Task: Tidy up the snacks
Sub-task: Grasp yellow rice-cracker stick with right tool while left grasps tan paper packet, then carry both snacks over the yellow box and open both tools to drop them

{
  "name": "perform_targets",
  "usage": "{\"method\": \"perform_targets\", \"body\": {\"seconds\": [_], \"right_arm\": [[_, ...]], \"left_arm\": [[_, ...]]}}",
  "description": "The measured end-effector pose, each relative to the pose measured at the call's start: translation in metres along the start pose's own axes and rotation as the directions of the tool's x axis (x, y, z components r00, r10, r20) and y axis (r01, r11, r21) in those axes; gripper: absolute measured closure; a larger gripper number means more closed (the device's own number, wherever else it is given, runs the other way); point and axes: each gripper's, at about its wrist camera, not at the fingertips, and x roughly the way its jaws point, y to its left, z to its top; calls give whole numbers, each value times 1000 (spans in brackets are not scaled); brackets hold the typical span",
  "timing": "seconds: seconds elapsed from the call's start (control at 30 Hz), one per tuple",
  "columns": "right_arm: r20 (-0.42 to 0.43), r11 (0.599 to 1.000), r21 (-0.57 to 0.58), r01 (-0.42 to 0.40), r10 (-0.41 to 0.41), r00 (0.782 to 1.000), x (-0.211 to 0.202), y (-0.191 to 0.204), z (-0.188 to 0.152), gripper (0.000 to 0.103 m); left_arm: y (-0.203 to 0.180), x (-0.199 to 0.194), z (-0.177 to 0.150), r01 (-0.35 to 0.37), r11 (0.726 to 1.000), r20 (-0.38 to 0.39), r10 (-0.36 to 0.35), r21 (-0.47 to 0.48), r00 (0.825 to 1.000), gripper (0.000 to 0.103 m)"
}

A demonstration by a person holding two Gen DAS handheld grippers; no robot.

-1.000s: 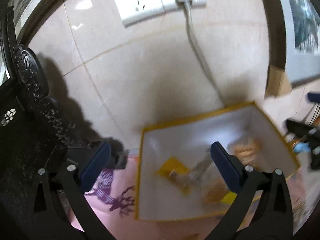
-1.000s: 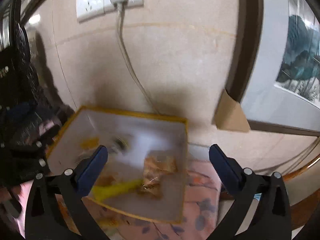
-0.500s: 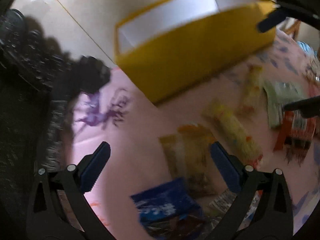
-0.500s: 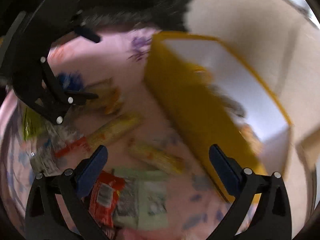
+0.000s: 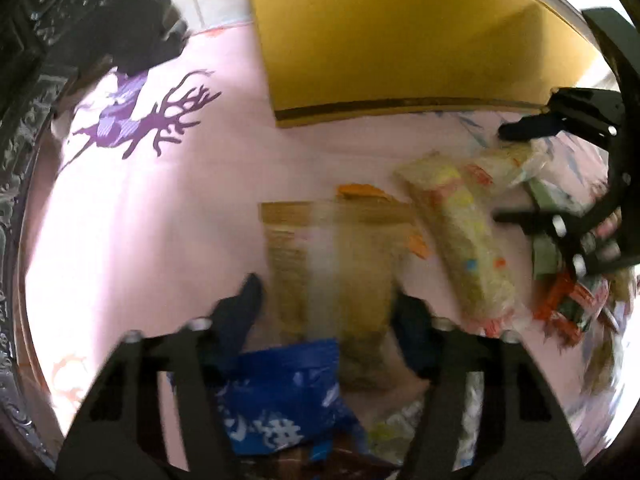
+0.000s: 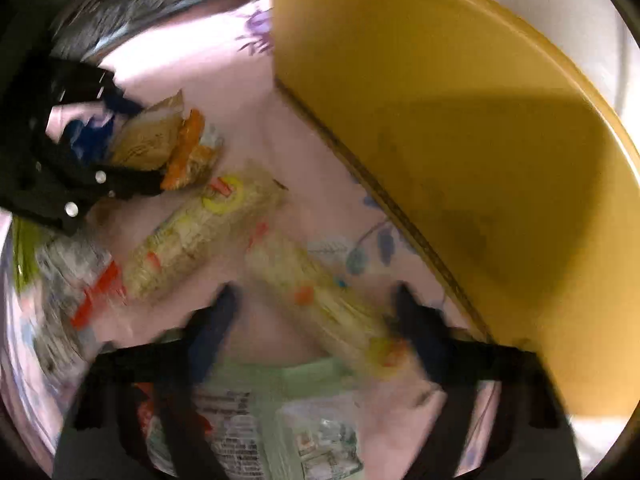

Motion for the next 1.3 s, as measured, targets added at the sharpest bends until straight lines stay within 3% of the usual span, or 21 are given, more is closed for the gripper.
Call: {"method": "perform_targets", "body": {"seconds": [0.07,0.13,0.27,0.37,0.53,0.63,0.8,0.97,1.1,1.2,1.3], "right_arm": [[-30,999,16,42,-42,999,-5,11,-5,68],[-40,998,61,28,-26,999,-11,15,-10,74],[-10,982,191,8,-6,1000,-28,23,-19,74],[60,953,303,-11,-7,998,-54,19,-29,74],[137,927,374,-28,-26,990,-104,8,-23,74],[175,905,425,-28,-52,983,-123,7,-17,74],[256,875,484,15,-158,954,-177,-7,-20,74],[304,839,543,37,-237,923,-221,-26,-12,74],[326,830,554,62,-285,901,-245,-55,1,74],[323,807,586,75,-317,892,-248,-83,11,74],[312,782,619,70,-327,892,-238,-109,19,74]], "left_arm": [[-4,-3,-4,-8,1000,-14,8,-3,1000,65],[-4,-6,-7,3,1000,-29,-4,-26,1000,66],[4,-19,-15,32,994,1,-32,-107,999,66],[4,-40,-22,60,984,39,-54,-167,998,67],[3,-73,-20,50,973,77,-34,-224,996,67],[-10,-99,-3,21,977,155,12,-211,988,67],[-22,-128,35,53,975,237,0,-216,972,67],[-42,-163,81,5,983,335,57,-182,941,66],[-49,-171,120,-38,986,344,94,-165,934,66],[-52,-170,145,-98,982,368,153,-163,917,66],[-48,-155,163,-96,980,351,153,-176,924,66]]}}
